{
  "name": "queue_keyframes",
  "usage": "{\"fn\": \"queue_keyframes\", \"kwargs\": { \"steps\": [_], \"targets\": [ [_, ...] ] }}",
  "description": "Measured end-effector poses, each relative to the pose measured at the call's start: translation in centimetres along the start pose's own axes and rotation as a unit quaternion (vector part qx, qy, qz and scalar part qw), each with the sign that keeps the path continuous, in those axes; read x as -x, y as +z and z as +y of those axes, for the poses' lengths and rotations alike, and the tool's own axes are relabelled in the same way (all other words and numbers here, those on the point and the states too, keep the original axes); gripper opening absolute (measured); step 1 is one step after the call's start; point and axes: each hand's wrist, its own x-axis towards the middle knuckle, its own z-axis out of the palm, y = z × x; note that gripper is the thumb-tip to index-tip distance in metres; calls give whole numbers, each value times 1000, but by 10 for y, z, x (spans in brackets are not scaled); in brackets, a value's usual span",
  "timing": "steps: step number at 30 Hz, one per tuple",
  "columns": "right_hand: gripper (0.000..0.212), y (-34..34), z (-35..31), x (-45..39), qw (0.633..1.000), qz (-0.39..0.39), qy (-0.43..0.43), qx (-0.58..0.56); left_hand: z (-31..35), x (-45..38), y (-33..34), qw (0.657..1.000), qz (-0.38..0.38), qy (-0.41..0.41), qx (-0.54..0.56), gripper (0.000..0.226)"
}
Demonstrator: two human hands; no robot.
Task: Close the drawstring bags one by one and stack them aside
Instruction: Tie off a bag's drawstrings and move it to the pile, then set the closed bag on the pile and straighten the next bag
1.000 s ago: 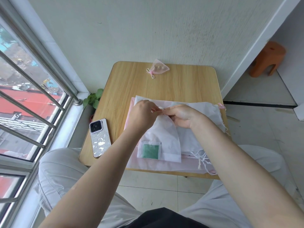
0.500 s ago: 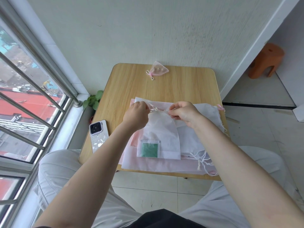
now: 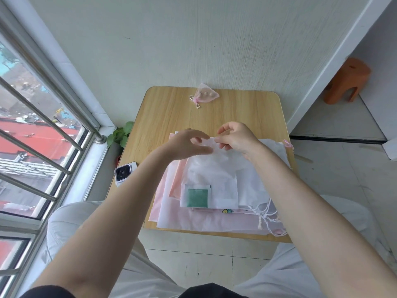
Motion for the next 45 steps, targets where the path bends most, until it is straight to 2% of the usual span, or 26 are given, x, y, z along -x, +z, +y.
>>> {"fn": "queue_keyframes", "kwargs": {
  "steps": [2,5,7,9,13,16,17,19,21,24,26,28,30,32,33,35,37,39,41,43,45],
  "targets": [
    [20,1,-7,-4,1000,-8,-24,-9,13,-8,-6,996,-65,-2,-58,59],
    [29,-1,-14,-11,999,-31,-13,35,15,-29,-7,993,-38,-19,-109,48],
    [50,-11,-21,-18,983,-68,29,167,11,-45,-14,997,13,-48,-52,44],
    [57,-22,-29,-30,959,-80,45,268,7,-58,-23,995,51,-79,31,39],
    [29,-27,-55,-70,942,-8,12,336,7,-86,-36,978,110,-118,129,27],
    [5,-16,-73,-95,937,93,-45,334,6,-111,-42,944,184,-149,232,24],
    [18,-13,-79,-105,937,115,-71,323,5,-122,-46,924,202,-162,281,22],
    [42,-9,-83,-118,940,109,-108,306,1,-137,-49,890,210,-189,358,12],
    [53,-7,-84,-123,947,85,-116,288,-3,-144,-49,876,199,-214,382,14],
    [53,-3,-74,-129,948,56,-98,299,-11,-147,-43,874,193,-239,376,9],
    [45,-2,-66,-130,948,53,-83,303,-12,-142,-38,877,195,-233,374,18],
    [33,-3,-63,-125,943,51,-83,320,-8,-135,-35,891,201,-221,342,21],
    [25,-4,-61,-114,939,34,-83,332,2,-122,-31,922,185,-200,275,19],
    [22,-6,-56,-98,939,-12,-53,340,15,-103,-23,973,111,-143,141,20],
    [21,-7,-53,-89,932,-48,-28,359,23,-93,-16,992,45,-103,51,27],
    [19,-11,-43,-72,901,-124,26,414,33,-75,4,995,-60,-34,-72,33],
    [19,-14,-30,-59,878,-162,61,446,31,-63,26,992,-102,-32,-61,34],
    [22,-18,-17,-48,876,-158,67,451,29,-54,43,994,-87,-37,-62,38],
    [25,-24,-9,-35,872,-154,57,462,31,-48,54,992,-58,-26,-110,45],
    [26,-31,-4,-23,862,-175,52,472,38,-41,60,988,-46,-17,-149,57],
    [18,-36,0,-15,857,-186,48,478,43,-37,65,981,-56,-5,-183,73]
  ]
}}
